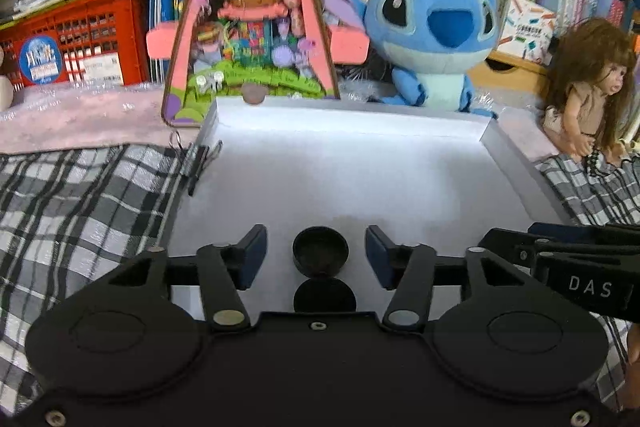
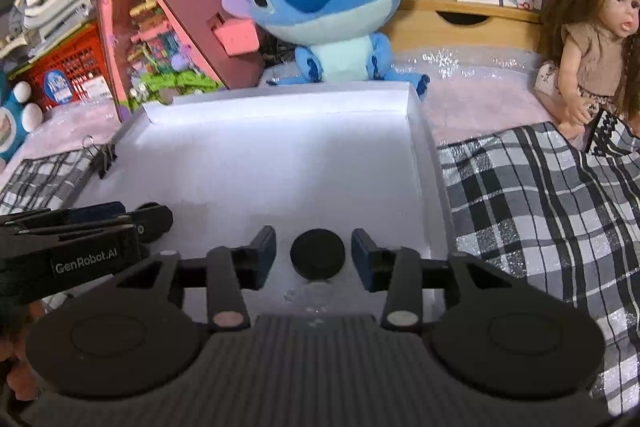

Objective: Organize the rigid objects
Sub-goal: 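Lower both held black pieces into the white tray and open both tools, then withdraw both tools and move the left tool toward the brown walnut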

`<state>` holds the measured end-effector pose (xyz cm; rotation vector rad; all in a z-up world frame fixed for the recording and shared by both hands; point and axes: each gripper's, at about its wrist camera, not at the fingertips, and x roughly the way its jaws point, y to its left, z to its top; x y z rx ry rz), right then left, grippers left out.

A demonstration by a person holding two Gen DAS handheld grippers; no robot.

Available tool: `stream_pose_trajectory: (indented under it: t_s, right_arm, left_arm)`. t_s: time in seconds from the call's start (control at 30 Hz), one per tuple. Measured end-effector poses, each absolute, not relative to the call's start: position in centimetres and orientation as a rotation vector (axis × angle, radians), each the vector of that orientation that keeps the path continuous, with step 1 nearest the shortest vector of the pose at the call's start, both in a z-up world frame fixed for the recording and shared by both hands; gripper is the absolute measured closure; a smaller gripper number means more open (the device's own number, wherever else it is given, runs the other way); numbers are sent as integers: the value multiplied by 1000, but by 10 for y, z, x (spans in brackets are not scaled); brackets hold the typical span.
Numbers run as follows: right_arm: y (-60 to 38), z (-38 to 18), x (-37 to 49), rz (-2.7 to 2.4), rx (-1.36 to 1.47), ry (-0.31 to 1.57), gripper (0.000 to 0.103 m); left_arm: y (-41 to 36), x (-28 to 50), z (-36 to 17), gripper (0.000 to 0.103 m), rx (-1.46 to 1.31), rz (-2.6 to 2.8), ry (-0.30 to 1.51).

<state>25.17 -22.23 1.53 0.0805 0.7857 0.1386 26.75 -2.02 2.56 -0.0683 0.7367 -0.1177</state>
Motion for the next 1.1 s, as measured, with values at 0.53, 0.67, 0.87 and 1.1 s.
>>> stream_pose_trajectory:
  t_s: [0.53,0.67,0.87,1.1]
  right_arm:
    - [-227,40,167,231,-25,603,17]
    - [-227,39,141,241,-51,565,16]
    - [-228,34,108,242,-69,517,14]
    - [-233,25,79,246,-63,506,14]
  left_arm:
    - [10,176,53,22,-39,-179,612]
    - [15,148,48,21,-42,-191,594]
    - [18,113,37,21,-47,-205,594]
    - [24,76,27,20,-47,-191,562]
